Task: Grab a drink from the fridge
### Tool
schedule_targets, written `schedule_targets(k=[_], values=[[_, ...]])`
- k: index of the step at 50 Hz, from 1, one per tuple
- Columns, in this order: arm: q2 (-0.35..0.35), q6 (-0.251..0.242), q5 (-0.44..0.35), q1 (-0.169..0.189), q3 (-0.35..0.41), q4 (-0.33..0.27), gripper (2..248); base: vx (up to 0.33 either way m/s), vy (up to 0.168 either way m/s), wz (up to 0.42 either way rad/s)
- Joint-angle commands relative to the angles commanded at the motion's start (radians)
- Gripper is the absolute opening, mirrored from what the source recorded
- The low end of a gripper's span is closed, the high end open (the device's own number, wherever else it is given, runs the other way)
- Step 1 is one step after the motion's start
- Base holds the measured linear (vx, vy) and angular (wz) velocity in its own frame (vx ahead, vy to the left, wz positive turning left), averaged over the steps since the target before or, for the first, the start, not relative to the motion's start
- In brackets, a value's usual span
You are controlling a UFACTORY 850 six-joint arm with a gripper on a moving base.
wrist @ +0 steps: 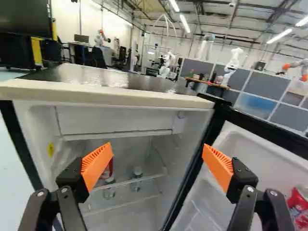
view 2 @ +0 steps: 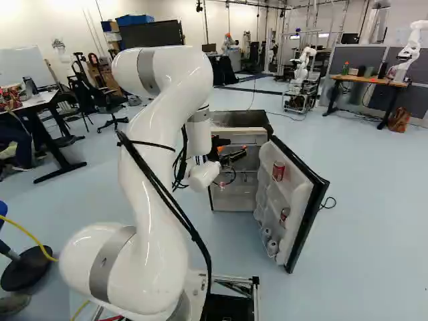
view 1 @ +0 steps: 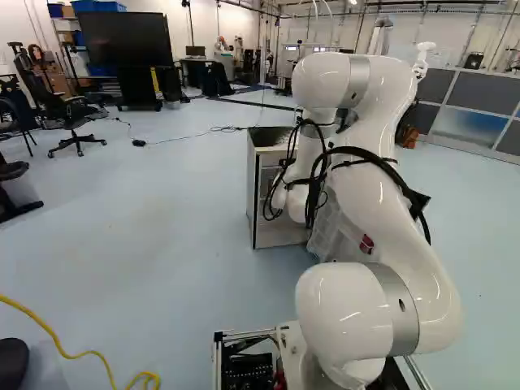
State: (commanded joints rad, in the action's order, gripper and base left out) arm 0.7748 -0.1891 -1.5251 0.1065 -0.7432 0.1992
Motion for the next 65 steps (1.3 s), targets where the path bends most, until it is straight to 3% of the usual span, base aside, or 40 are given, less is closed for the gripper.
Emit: schedule_targets(k=[16,25,65], values=[[0.045,0.000,0.037,0.000,-0.017,-0.165,247,0.000,0.000,0.000],[0.071,0.000,0.079,0.003,-0.029,-0.225,247,0.000,0.000,0.000],[0.210,0.000,0.096,0.056,-0.122,-0.266,247,0.000,0.000,0.000]])
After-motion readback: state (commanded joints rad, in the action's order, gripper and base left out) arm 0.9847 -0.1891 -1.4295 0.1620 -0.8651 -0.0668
